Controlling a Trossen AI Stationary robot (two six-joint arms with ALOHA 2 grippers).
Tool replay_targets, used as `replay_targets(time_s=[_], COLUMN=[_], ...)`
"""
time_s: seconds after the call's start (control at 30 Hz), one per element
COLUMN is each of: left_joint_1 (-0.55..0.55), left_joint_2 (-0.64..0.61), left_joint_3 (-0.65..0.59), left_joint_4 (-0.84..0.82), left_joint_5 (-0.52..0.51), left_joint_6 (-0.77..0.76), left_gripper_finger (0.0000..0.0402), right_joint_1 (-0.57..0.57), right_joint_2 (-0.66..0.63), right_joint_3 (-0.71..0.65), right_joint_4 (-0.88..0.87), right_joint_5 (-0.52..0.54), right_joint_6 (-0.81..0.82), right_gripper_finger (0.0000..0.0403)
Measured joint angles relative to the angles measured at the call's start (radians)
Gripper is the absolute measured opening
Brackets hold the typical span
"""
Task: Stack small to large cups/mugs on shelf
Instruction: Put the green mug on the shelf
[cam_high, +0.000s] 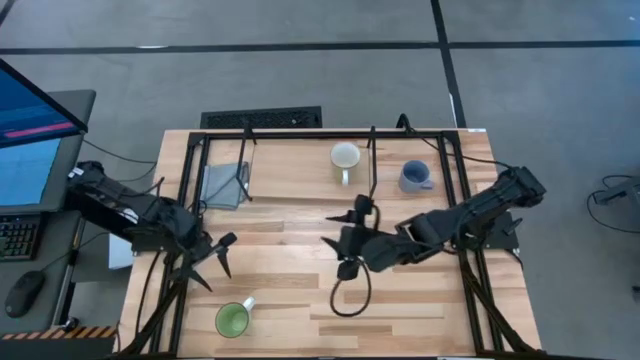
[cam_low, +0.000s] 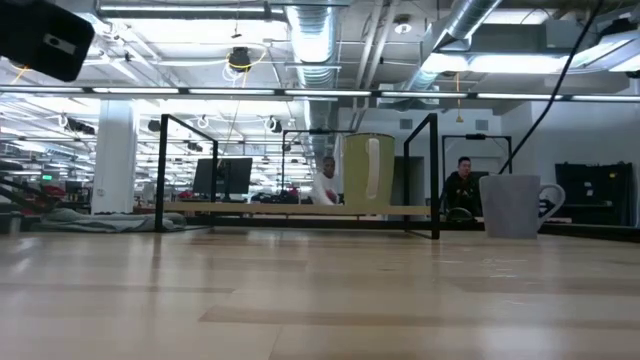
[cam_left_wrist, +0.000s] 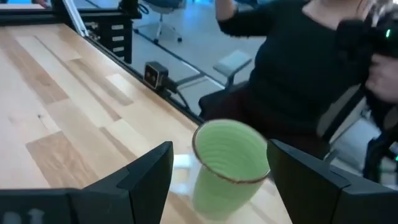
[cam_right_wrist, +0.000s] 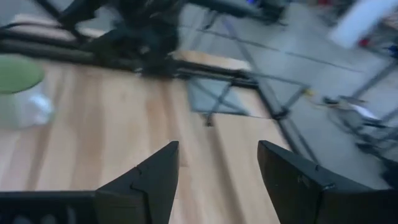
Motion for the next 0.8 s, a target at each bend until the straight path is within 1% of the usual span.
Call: replay_targets(time_s=[0.1,0.2,0.33,0.53,0.7,0.8], left_joint_1=[0.000,0.000,0.000,0.007,0.054,0.091], left_joint_2=[0.051,0.108,0.178,0.264,0.333,0.372], left_joint_3=[0.000,0.000,0.000,0.000,-0.001,-0.001], left_joint_4=[0.022,0.063,0.110,0.144,0.201,0.200], left_joint_5=[0.010,0.061,0.101,0.082,0.058,0.100], left_joint_6=[0.050,0.092,0.161,0.256,0.323,0.354], left_gripper_finger=[0.0251,0.0251,0.0251,0.0251,0.0251,0.0251], right_joint_1=[0.031,0.049,0.058,0.059,0.059,0.059], right_joint_2=[-0.017,-0.019,-0.012,0.012,0.020,0.025], right_joint_3=[0.000,0.000,0.000,0.001,0.001,0.000], right_joint_4=[0.002,0.004,0.014,0.057,0.064,0.060], right_joint_5=[0.083,0.113,0.116,0.113,0.094,0.089], right_joint_6=[0.027,0.065,0.096,0.091,0.093,0.093], right_gripper_finger=[0.0240,0.0240,0.0240,0.0240,0.0240,0.0240])
